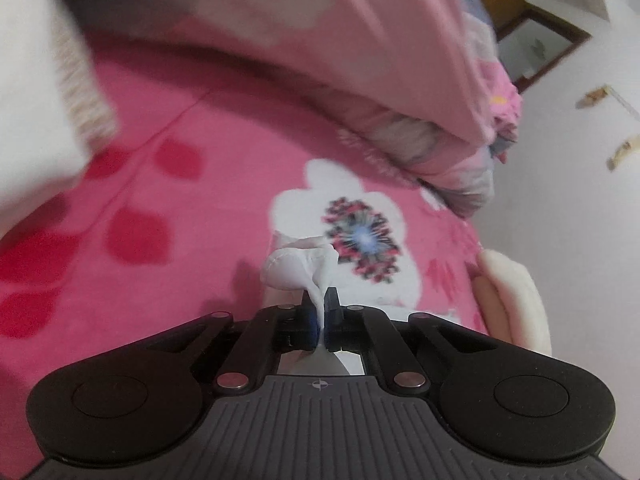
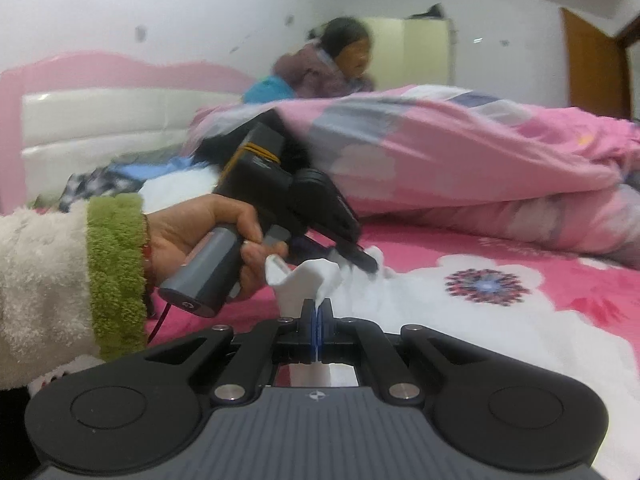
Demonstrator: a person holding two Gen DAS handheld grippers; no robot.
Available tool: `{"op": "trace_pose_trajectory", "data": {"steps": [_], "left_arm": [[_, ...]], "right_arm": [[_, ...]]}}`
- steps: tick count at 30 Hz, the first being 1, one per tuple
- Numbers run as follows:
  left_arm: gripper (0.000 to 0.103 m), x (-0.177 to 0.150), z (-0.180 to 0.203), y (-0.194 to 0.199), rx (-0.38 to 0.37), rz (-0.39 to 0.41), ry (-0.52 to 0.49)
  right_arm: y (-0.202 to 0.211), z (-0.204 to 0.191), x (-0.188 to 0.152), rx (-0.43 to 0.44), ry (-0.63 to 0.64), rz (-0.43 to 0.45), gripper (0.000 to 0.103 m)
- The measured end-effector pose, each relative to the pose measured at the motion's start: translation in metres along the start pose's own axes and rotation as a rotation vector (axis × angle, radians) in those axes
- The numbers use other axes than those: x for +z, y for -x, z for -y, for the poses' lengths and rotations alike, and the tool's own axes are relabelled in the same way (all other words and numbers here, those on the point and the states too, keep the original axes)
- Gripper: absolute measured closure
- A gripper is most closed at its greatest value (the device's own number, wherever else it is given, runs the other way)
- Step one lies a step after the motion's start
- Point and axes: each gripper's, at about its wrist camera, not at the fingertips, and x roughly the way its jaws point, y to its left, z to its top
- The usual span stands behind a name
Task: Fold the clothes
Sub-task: 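Lift the pinched edge with both grippers and fold it over the shirt lengthwise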
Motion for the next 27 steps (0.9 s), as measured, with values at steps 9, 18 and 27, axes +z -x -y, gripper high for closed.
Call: {"op": "trace_pose_trajectory", "data": {"steps": [9, 18, 27], "left_arm": [[0.103, -0.013, 0.116, -0.047, -0.016, -0.078, -0.172], [0.103, -0.061, 0.202, -0.140, -0.029, -0.259, -0.321], [0.075, -0.100, 0.224, -0.175, 0.030, -0.291, -0.437]], "right_arm": [[0.058, 0.054, -0.004, -0.201, -0.133, 0.101, 0.103], [0.108, 0.121, -0.044, -0.394, -0.332, 0.115, 0.103], [0.132, 0.165, -0.094, -0.465, -0.558, 0.113, 0.103]]}}
